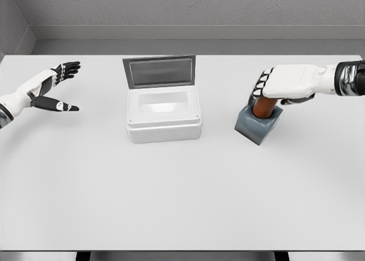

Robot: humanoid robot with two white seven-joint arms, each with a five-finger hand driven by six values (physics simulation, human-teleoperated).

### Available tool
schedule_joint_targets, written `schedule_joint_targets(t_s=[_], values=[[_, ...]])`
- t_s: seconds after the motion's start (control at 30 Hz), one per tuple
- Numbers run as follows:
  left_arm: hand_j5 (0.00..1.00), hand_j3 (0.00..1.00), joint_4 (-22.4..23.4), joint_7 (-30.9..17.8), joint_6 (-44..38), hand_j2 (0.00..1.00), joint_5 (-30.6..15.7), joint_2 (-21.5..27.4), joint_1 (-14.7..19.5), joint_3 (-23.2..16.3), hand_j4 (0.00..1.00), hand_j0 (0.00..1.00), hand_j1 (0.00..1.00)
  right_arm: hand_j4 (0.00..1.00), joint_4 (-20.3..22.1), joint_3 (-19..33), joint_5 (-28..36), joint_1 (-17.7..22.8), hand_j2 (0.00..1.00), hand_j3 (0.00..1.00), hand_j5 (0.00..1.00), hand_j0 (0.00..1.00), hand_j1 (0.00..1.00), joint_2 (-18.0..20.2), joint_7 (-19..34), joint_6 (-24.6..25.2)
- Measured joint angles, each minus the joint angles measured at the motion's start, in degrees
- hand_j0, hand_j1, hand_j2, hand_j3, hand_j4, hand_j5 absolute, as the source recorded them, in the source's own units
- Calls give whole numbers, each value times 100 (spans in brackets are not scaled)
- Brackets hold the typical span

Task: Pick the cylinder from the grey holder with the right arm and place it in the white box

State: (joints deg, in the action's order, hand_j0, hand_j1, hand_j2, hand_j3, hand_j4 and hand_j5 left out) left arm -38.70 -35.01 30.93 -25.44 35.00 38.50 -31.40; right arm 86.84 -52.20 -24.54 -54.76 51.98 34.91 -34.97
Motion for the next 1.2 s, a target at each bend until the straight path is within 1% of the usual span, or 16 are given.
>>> schedule_joint_targets(t_s=[0.1, 0.17, 0.27, 0.43, 0.5, 0.53, 0.7, 0.77, 0.87, 0.9, 1.07, 1.2], values=[[100, 100, 3, 0, 0, 100, 0, 2, 0, 0, 100, 100, 100, 26, -1, 0, -28, 0, 26, 26, 26, 26, 26, -13, 2, -10], [100, 100, 6, 0, 0, 100, 1, 3, 0, 1, 100, 100, 100, 23, -1, -1, -25, 0, 23, 23, 23, 23, 23, -23, 1, -14], [100, 100, 8, 0, 0, 100, 0, 3, 0, 0, 100, 100, 100, 22, -1, 8, -8, -53, 22, 22, 22, 22, 22, -34, 1, -20], [100, 100, 7, 0, 0, 100, 0, 3, 0, 0, 100, 100, 100, 23, 35, 90, 21, -281, 23, 23, 23, 23, 23, -9, 3, -20], [100, 100, 6, 0, 0, 100, 0, 3, 0, 0, 100, 100, 100, 23, 69, 128, 20, -422, 23, 23, 23, 23, 23, -61, 1, -20], [100, 100, 5, 0, 0, 100, 1, 3, 0, 0, 100, 100, 100, 23, 87, 134, 28, -519, 23, 23, 23, 23, 23, -138, 2, -22], [100, 100, 6, 0, 0, 100, 0, 3, 0, 0, 100, 100, 100, 23, 125, 84, 53, -659, 23, 23, 23, 23, 23, -672, -1, -21], [100, 100, 6, 0, 0, 100, 0, 3, 0, 0, 100, 100, 100, 23, 128, -16, 61, -817, 23, 23, 23, 23, 23, -866, -2, -18], [100, 100, 5, 0, 0, 100, 0, 3, 0, 0, 100, 100, 100, 23, 120, -134, 62, -844, 23, 23, 23, 23, 23, -1118, 5, -23], [100, 100, 4, 0, 0, 100, 1, 3, 0, 0, 100, 100, 100, 23, 113, -173, 62, -923, 23, 23, 23, 23, 23, -1194, 6, -24], [100, 100, 0, 0, 0, 100, 0, 6, 0, 0, 100, 100, 100, 23, 46, -437, 48, -993, 23, 23, 23, 23, 23, -1496, 5, -23], [100, 100, 0, 0, 0, 100, 0, 9, 0, 0, 100, 100, 100, 23, -65, -530, 44, -1037, 23, 23, 23, 23, 23, -1620, 3, -20]])
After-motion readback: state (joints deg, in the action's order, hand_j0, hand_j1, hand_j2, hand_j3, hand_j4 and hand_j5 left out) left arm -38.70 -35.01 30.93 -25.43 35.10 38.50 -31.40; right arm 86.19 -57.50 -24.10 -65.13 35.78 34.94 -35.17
